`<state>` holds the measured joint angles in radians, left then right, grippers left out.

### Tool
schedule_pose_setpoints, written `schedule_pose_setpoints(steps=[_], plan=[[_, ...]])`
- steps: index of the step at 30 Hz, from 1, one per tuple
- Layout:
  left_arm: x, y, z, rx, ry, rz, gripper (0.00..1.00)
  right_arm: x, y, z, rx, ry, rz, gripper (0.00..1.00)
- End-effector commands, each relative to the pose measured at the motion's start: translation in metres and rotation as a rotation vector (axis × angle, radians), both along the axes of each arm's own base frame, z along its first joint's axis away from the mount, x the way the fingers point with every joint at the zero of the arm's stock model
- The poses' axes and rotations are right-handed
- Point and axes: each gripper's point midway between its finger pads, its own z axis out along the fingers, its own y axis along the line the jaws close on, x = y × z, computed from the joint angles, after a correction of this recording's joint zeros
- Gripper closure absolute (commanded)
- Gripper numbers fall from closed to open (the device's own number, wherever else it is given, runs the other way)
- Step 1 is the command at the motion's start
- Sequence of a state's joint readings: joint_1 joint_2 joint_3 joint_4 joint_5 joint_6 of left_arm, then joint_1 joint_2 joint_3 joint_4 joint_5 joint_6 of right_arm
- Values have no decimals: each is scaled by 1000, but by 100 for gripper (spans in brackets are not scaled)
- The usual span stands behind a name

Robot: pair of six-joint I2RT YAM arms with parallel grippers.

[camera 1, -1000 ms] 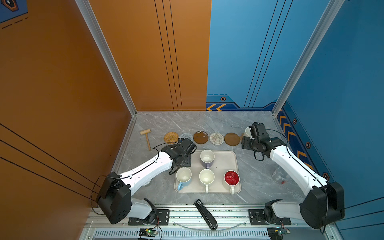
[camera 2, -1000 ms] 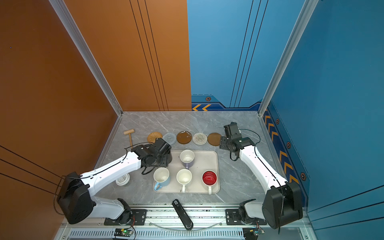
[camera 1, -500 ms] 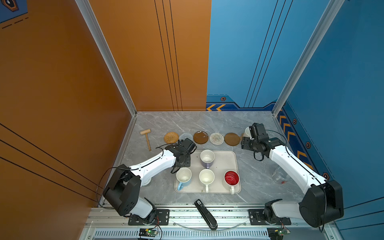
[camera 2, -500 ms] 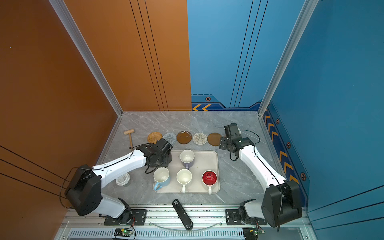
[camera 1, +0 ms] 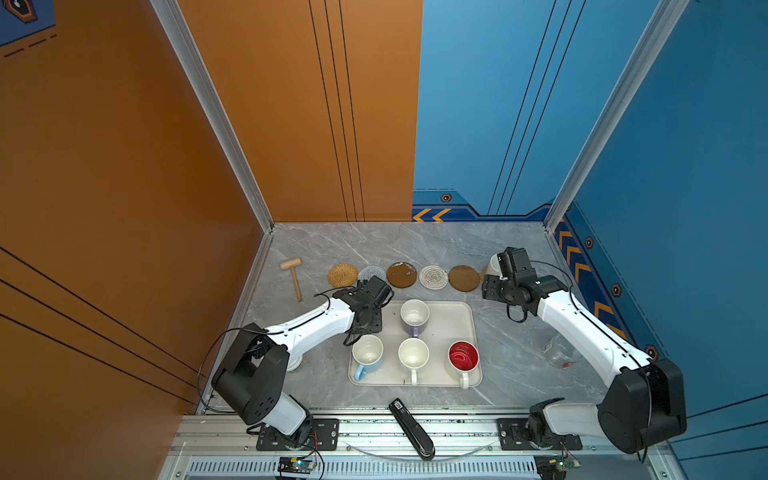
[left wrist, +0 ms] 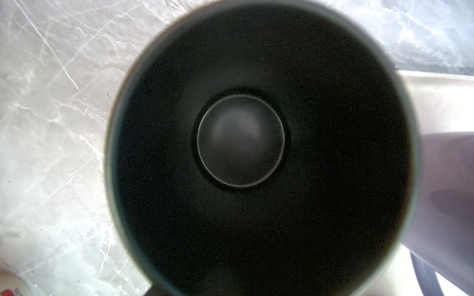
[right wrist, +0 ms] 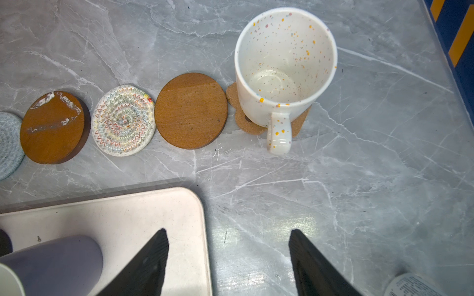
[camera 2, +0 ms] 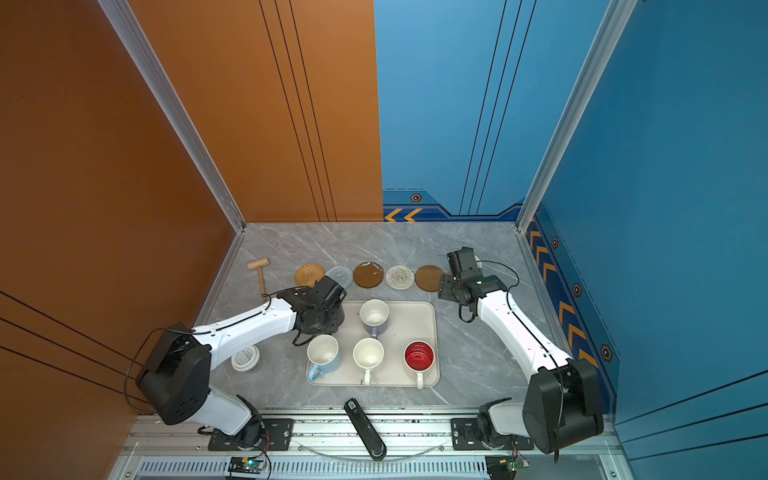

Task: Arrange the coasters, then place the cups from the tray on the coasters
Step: 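Lower left gripper into the black mug rim to grasp it, then lift the black mug with left gripper and carry it toward the rattan coaster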

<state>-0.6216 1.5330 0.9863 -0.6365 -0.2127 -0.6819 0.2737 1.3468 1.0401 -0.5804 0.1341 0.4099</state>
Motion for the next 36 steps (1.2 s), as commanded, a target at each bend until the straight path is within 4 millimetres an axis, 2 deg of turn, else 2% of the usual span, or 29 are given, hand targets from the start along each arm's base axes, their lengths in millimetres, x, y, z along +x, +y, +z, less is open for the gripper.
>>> schedule_pose_setpoints(steps=[1,7,9,13,17,23,33,36], plan=[[1,6,-9,15,11,20,56,0,-2,-7,9,10,-20,27],[5,5,-11,18,11,19,63,0,-2,-7,10,10,-23,27],[5,5,-11,22,11,20,72,-1,-3,-7,10,10,-25,27],[7,5,-10,22,8,21,81,-1,-3,-7,10,11,-27,27],[11,4,-8,22,-2,15,99,-2,-3,-9,10,14,-28,27],[16,1,1,20,-29,-4,100,-3,-4,-10,8,18,-29,27],[22,4,39,-13,-138,-10,100,-2,-3,-7,12,12,-27,27],[30,1,60,-36,-189,-12,100,-2,-2,-7,13,12,-26,27]])
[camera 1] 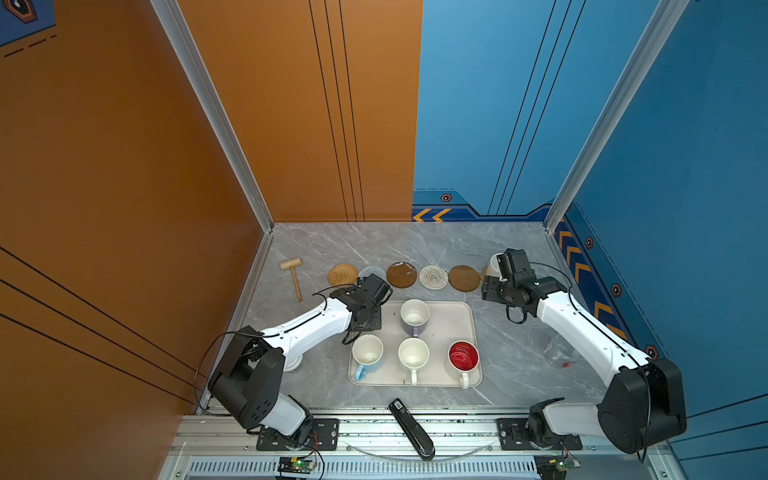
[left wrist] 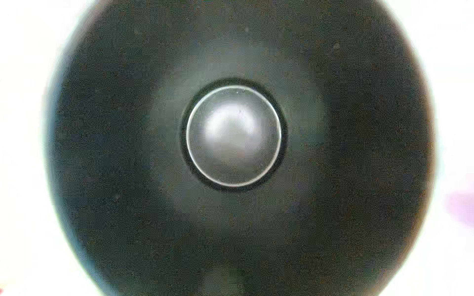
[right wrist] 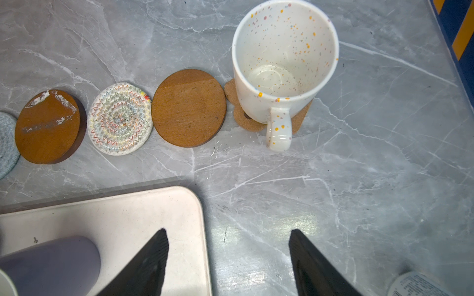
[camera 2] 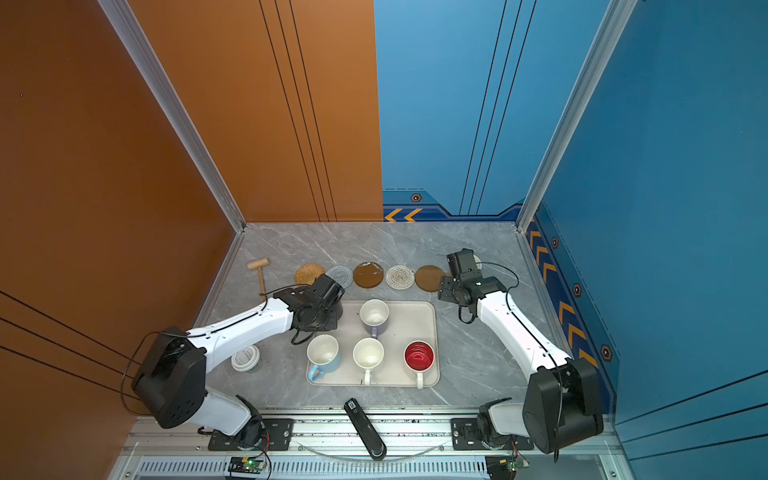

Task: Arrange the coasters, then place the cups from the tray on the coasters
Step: 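Lift the black mug with left gripper and carry it toward the rattan coaster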

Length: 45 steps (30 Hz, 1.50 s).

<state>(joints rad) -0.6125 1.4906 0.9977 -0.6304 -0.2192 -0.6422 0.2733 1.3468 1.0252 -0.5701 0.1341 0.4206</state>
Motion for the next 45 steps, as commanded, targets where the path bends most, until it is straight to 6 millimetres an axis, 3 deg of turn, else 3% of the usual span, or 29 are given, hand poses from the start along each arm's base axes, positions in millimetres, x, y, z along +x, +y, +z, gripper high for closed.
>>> schedule_pose_setpoints(steps=[1,12,22,27,36,45], plan=[[24,2,45,-23,-142,16,100,-1,-2,-3,9,9,-18,27],[46,26,62,4,-176,49,100,-5,-3,-3,8,10,-21,27],[92,57,73,20,-185,93,100,-7,-3,-5,14,22,-20,27],[115,71,65,20,-161,121,100,-8,-3,-6,14,26,-23,27],[151,72,43,7,-125,121,100,-10,-4,-7,13,31,-33,27],[168,76,25,2,-97,142,100,-12,-6,-5,10,34,-43,27]])
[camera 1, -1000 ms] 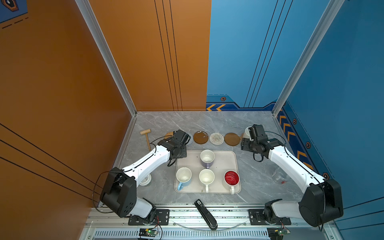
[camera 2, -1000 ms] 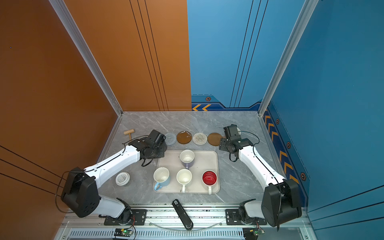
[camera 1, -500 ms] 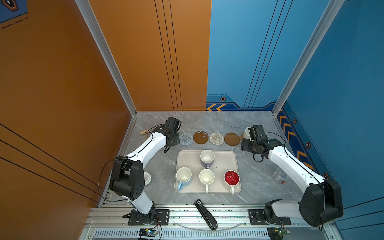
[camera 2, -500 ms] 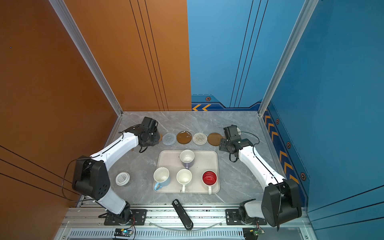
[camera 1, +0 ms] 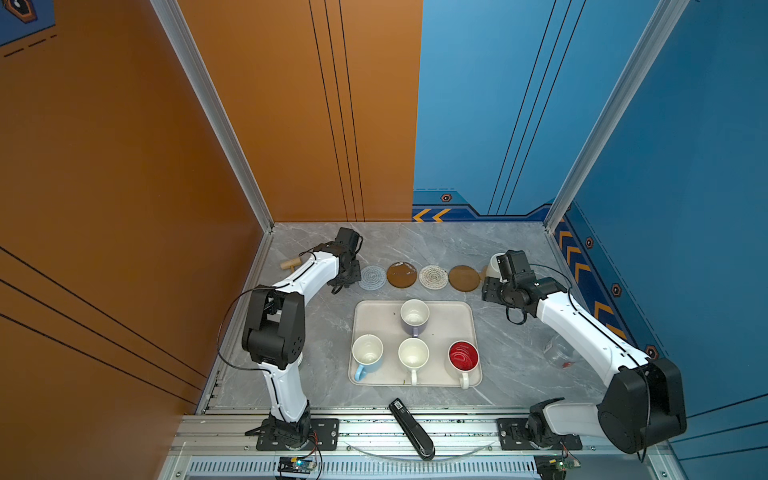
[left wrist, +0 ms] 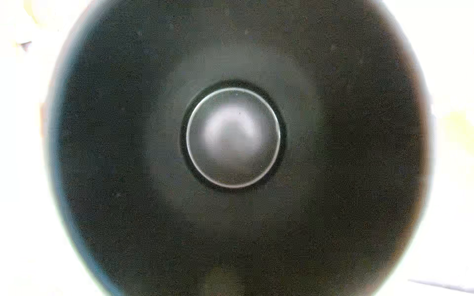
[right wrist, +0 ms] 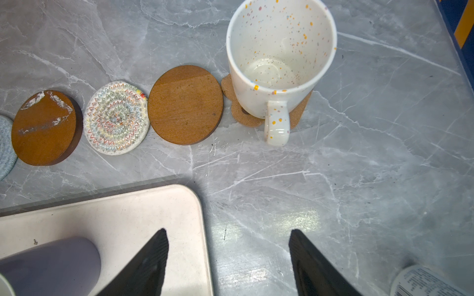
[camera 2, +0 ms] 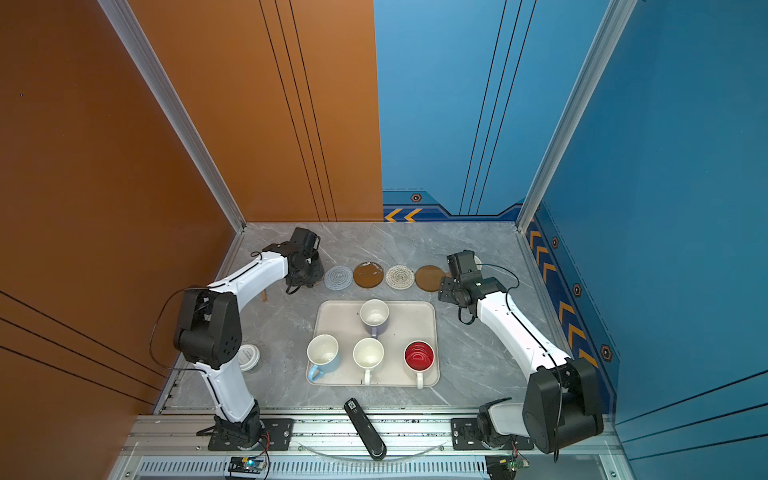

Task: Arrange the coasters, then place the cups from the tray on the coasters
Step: 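Lift the black mug with left gripper and carry it toward the rattan coaster, then lower the black mug onto the rattan coaster and open the left gripper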

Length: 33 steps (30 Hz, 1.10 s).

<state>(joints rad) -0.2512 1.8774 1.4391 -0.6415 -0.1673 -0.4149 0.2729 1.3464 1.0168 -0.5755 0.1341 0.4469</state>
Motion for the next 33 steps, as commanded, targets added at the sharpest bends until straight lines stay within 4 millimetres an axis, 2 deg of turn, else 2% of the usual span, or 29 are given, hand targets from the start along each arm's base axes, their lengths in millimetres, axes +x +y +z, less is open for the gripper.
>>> schedule_pose_setpoints(steps=[1,13,22,33], plan=[[24,2,20,-25,-84,13,100,-9,-4,-2,0,22,-21,27],[26,8,21,-19,-98,32,100,-7,0,-2,4,27,-13,27],[24,18,15,-32,-88,70,100,-4,4,-4,4,31,-8,27],[24,16,4,-46,-72,72,100,-4,5,-5,-1,36,-4,27]])
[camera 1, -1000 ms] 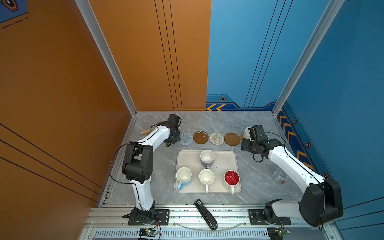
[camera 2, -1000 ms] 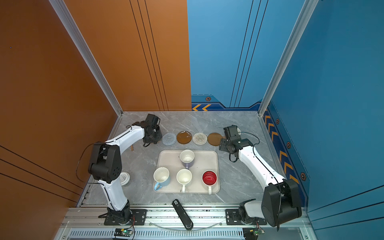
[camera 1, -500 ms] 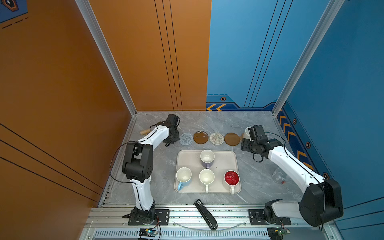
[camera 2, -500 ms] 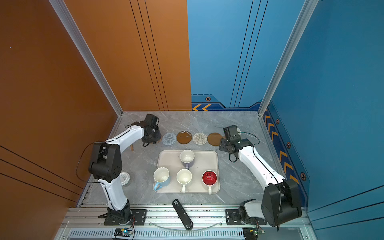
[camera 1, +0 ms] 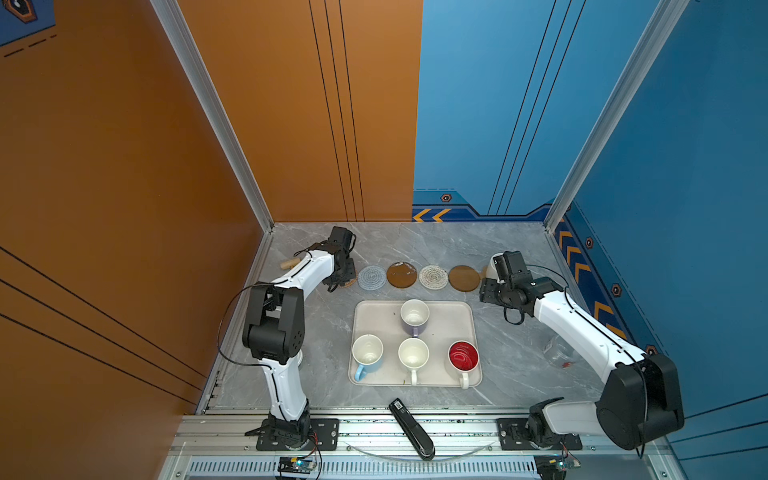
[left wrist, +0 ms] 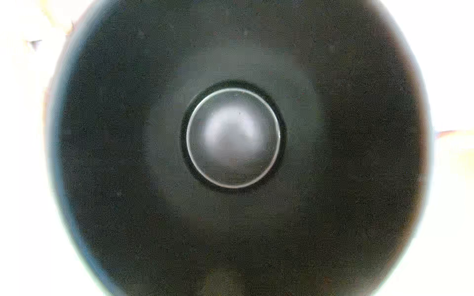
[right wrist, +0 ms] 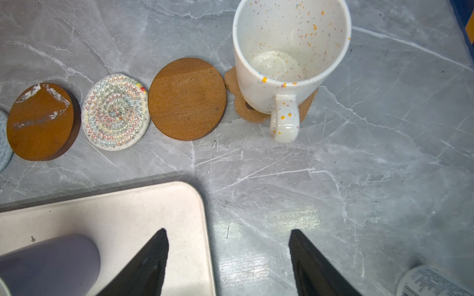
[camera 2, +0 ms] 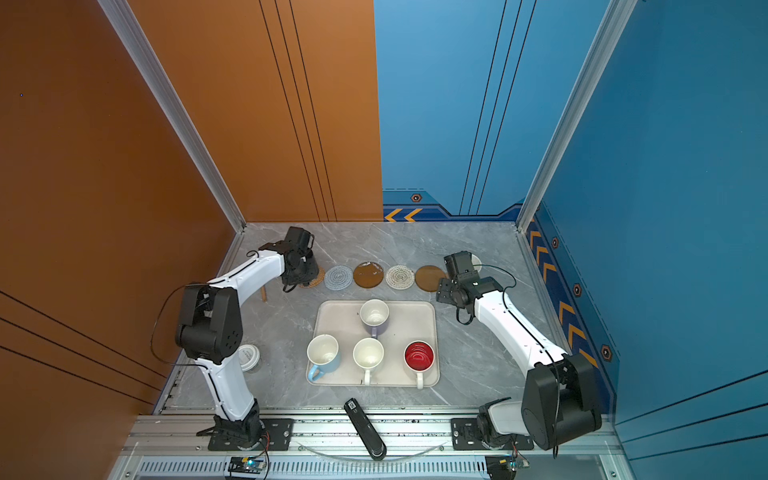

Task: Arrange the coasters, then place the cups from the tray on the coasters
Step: 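Lower the black mug onto the rattan coaster and open the left gripper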

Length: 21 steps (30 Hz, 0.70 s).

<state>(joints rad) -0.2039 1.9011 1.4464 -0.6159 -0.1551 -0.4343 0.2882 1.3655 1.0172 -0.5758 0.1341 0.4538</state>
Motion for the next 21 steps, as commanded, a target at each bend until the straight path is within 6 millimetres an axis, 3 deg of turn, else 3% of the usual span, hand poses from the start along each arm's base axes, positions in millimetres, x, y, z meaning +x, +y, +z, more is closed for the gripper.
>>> schedule_pose_setpoints(steps=[1,21], plan=[[14,-1,9,-23,-62,14,100,-3,0,1,0,18,-13,27],[1,2,-18,-10,-3,27,100,-5,0,-2,-5,25,-14,27]])
